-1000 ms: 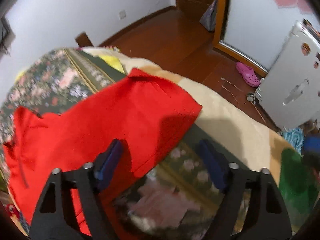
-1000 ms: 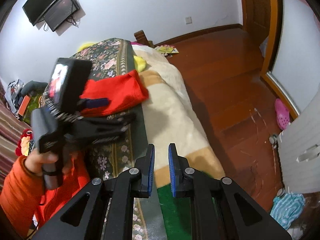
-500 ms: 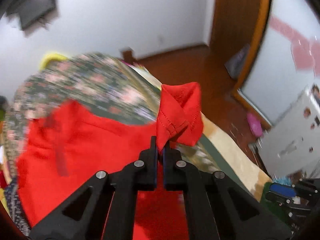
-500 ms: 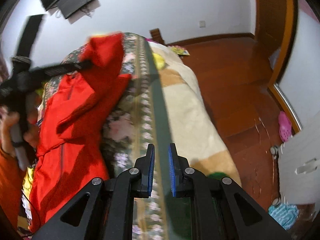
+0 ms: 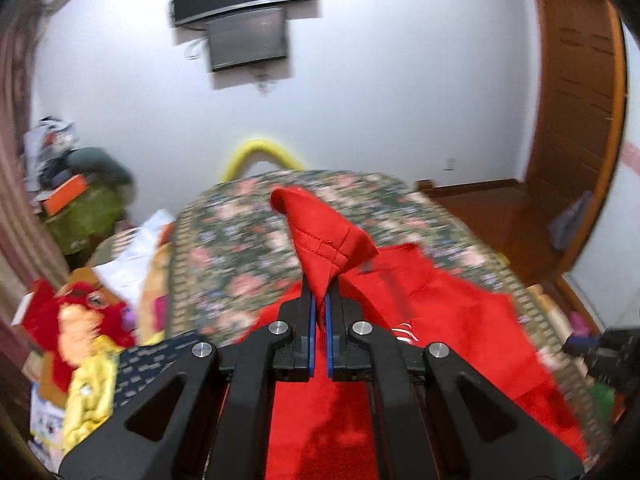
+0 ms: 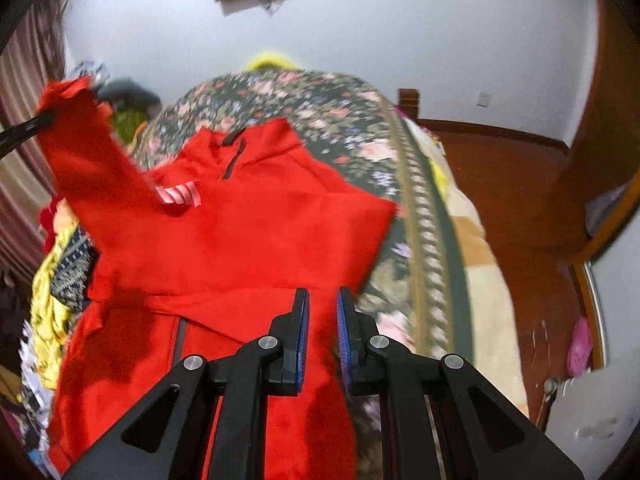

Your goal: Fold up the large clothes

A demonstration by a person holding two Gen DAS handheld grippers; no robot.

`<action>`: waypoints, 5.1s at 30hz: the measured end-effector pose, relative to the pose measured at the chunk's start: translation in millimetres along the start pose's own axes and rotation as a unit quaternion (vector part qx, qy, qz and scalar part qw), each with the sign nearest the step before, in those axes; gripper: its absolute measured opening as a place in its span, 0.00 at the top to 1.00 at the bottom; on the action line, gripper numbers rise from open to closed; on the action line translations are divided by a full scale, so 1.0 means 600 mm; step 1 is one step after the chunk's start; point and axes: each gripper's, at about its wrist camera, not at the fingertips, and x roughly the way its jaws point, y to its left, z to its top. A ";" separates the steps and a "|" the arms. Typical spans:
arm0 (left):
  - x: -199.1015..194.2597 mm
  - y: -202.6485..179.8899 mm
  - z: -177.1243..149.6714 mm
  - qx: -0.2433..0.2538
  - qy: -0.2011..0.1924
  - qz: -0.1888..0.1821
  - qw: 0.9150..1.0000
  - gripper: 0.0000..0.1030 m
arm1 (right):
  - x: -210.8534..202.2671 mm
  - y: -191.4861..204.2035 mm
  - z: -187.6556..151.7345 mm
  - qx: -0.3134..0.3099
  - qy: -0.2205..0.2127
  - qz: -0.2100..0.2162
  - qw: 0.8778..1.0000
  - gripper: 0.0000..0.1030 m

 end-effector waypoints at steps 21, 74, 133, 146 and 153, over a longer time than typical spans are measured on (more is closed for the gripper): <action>0.157 0.166 -0.338 -0.088 0.218 -0.030 0.972 0.89 | 0.134 -0.013 -0.046 -0.059 0.054 -0.151 0.985 0.00; 0.395 0.074 -0.052 -0.006 0.151 -0.094 0.984 0.07 | 0.304 0.074 0.288 0.009 0.006 0.057 0.998 0.02; 0.054 0.091 -0.398 0.043 0.219 -0.080 0.971 0.94 | -0.037 0.182 -0.159 -0.129 0.042 0.032 0.990 0.87; 0.005 0.127 -0.336 0.006 0.169 -0.042 0.985 0.61 | -0.162 0.121 -0.142 -0.071 -0.066 -0.063 0.993 0.82; 0.050 0.089 -0.327 -0.002 0.183 -0.062 0.981 0.49 | -0.126 0.086 -0.061 -0.014 -0.060 -0.003 0.998 0.82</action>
